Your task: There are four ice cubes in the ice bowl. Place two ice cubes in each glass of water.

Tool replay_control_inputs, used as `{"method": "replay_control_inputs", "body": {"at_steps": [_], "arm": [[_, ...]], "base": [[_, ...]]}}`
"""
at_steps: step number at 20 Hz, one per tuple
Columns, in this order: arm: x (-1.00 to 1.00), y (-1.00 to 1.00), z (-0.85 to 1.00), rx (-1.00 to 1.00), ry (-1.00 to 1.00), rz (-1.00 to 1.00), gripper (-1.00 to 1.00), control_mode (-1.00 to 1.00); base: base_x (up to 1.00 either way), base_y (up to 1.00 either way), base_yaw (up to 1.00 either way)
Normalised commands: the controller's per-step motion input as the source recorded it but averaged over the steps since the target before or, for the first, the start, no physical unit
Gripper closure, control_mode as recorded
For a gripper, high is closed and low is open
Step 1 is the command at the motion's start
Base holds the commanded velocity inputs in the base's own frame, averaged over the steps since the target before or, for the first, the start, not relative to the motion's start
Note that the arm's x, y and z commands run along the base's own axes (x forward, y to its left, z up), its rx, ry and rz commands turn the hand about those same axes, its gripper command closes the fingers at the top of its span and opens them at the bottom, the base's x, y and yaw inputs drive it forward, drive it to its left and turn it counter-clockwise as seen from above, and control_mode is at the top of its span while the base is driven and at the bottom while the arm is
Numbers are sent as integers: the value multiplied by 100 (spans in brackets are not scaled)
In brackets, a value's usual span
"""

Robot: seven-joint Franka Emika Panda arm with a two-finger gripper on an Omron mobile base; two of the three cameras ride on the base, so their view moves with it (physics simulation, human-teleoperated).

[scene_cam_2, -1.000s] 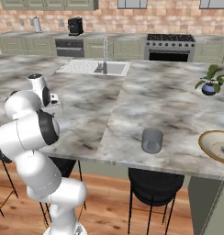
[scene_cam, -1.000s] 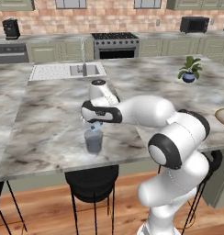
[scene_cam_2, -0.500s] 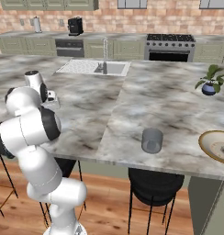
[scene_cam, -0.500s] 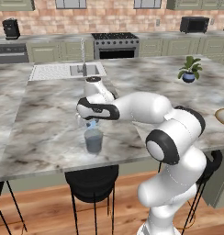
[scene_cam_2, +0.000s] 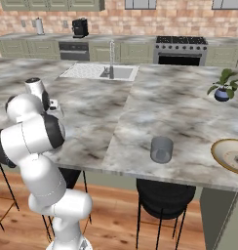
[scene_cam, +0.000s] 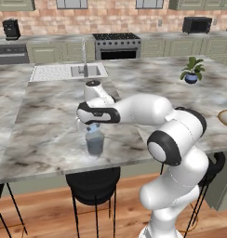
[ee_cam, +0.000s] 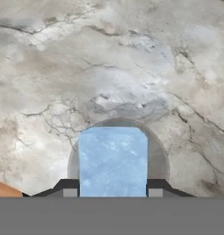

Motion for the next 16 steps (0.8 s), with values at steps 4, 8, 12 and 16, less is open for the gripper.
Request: {"method": "replay_control_inputs", "body": {"at_steps": [4,8,12,16], "arm": [[-1,-21,-21,0,0,-2,100,-100],[-1,-11,-18,0,0,-2,100,-100],[0,0,-17,0,0,-3,100,-100],[0,14,-11,3,0,-3,100,-100]], "base": [[0,0,0],[0,0,0],[0,0,0],[0,0,0]]}}
